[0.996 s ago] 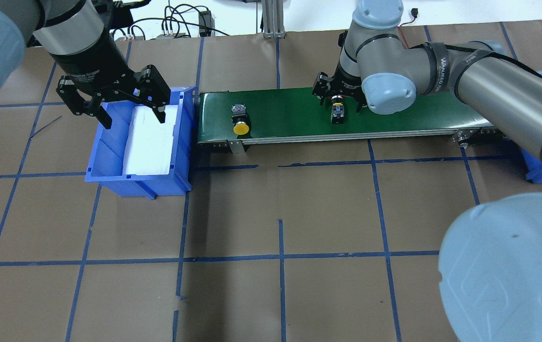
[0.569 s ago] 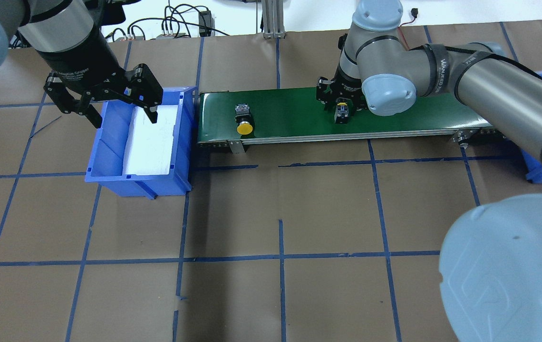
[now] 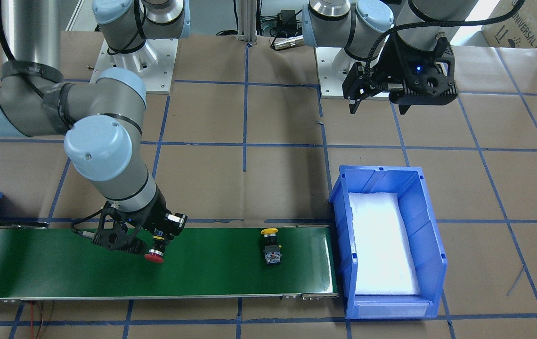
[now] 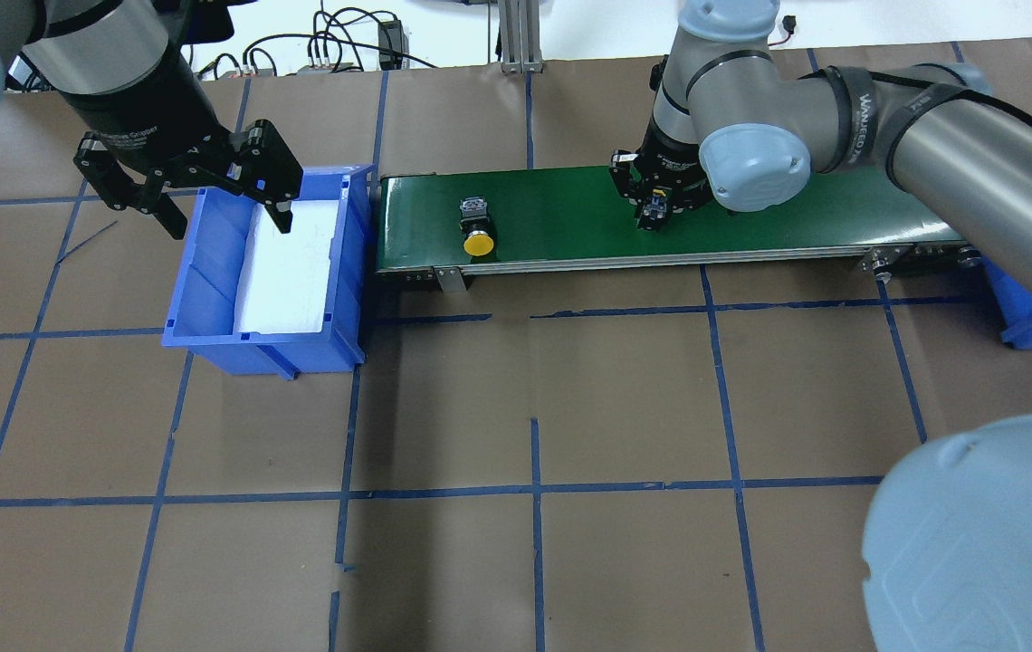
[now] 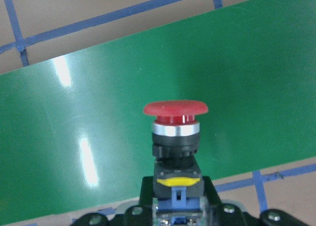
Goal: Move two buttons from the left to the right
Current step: 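Carry the red button with the right gripper into the far blue bin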
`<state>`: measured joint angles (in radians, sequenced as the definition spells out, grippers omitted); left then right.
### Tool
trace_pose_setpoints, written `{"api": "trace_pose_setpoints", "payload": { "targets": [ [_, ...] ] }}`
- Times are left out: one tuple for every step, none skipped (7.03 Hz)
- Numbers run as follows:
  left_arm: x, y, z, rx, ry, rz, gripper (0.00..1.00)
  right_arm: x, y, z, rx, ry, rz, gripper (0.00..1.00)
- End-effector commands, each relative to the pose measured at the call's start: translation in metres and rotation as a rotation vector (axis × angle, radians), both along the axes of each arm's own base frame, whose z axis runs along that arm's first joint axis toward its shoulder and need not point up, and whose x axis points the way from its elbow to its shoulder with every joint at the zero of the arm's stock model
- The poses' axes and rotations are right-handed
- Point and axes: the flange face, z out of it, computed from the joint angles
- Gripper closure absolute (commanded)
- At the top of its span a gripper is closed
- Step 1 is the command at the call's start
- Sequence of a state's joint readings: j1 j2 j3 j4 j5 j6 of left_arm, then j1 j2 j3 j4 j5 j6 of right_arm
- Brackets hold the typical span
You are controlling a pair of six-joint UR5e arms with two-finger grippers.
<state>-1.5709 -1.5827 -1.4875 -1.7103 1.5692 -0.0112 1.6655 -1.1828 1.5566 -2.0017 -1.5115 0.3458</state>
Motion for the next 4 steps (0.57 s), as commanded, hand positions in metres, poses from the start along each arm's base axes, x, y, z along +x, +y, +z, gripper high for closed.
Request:
{"api": "trace_pose_setpoints", "payload": {
  "targets": [
    [-0.001,0.0,0.0,0.001,0.008,0.0,0.0,-0.007,0.022,0.043,0.013,0.013,0.016,1.0],
    [-0.001,0.0,0.0,0.001,0.006,0.0,0.0,-0.028,0.027,0.06,0.016,0.021,0.072,1.0],
    [-0.002,0.001,-0.002,0.004,0.008,-0.003,0.0,-0.075,0.033,0.081,0.037,0.039,0.06,1.0],
    [-0.001,0.0,-0.001,0.003,0.008,-0.001,0.0,-0.127,0.035,0.091,0.053,0.043,0.104,0.99]
  ]
}}
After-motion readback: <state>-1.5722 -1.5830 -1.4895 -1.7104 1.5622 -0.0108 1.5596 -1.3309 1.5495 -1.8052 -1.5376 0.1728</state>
